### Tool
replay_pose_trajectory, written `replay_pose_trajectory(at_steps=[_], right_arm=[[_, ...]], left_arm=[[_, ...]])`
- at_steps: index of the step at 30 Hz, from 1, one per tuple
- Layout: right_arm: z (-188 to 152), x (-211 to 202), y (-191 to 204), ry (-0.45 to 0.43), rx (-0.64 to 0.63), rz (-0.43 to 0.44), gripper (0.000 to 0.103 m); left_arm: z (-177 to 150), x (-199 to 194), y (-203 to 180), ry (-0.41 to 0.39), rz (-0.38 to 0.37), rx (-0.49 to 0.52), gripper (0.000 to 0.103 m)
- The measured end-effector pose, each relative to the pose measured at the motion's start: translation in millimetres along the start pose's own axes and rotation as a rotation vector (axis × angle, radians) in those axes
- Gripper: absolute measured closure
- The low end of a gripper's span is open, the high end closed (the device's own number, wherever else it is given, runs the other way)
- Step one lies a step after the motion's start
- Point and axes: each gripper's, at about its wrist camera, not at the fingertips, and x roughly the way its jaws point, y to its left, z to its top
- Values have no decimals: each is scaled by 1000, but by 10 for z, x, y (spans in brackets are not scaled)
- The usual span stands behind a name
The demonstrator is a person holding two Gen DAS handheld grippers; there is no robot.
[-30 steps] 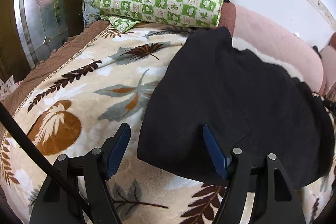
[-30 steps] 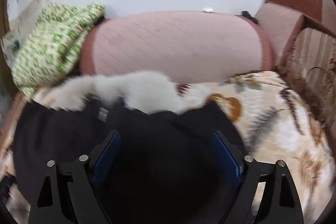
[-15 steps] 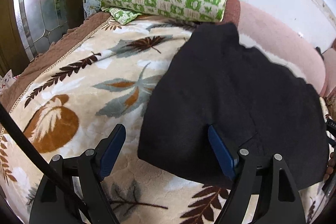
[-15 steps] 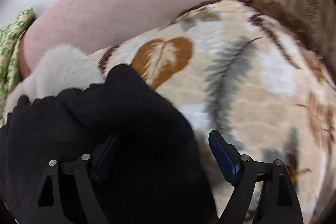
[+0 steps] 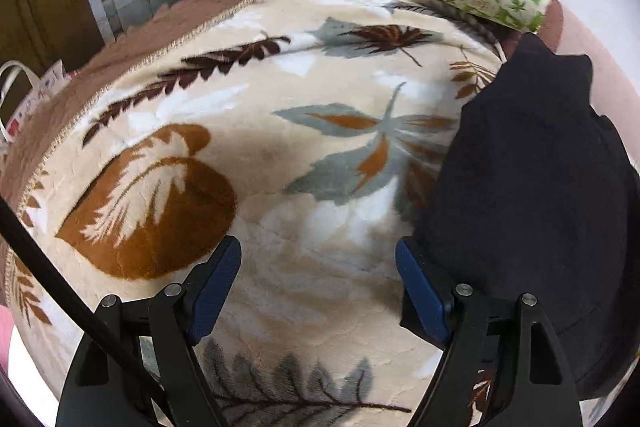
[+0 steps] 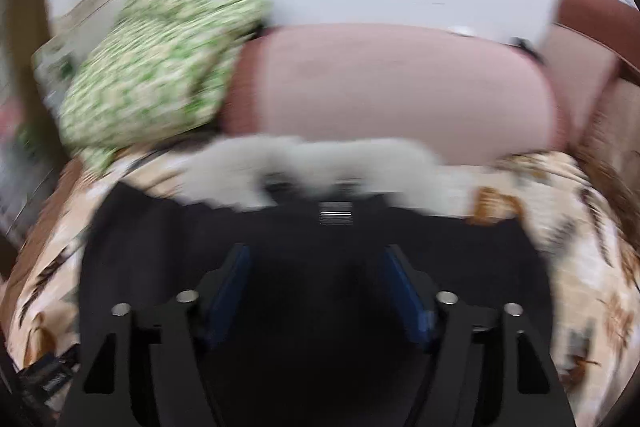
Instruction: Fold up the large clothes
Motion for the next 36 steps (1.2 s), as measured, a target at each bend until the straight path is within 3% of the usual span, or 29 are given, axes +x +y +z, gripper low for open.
replay_pose_trajectory(at_steps=[4, 7, 11, 14, 18, 21, 24, 30, 31, 33, 34, 36], right_arm=[[33, 440, 867, 59, -181, 96, 47], [39, 831, 1187, 103, -217, 38, 47], [73, 1182, 1165, 167, -212, 29, 46], [147, 972, 1142, 134, -201, 49, 46], [131, 339, 794, 34, -146, 94, 46], [11, 61, 371, 6, -149, 23, 46], [-107, -48, -174, 3, -126, -60, 46], [-86, 56, -759, 23, -2, 24, 46], [-78, 101, -792, 30, 16, 57, 46], [-63, 245, -849, 52, 36, 95, 46], [-60, 350, -890, 66, 30, 93, 46], [-79, 450, -943, 68, -6, 48, 48]], left_arm=[[49, -7, 135, 21, -80, -74, 24], [89, -121, 184, -27, -94, -91, 24], [158, -208, 203, -78, -87, -103, 24], [152, -223, 160, -85, -94, -83, 24], [111, -320, 11, -106, -150, -12, 24], [59, -471, -142, -138, -200, 53, 24], [20, -617, -389, -167, -252, 117, 24], [174, -610, -1408, -176, -425, 259, 24], [208, -558, -1575, -183, -417, 294, 24], [302, -350, -1893, -190, -327, 366, 24], [380, -209, -1989, -192, -273, 384, 24], [558, -16, -2011, -193, -243, 369, 24]])
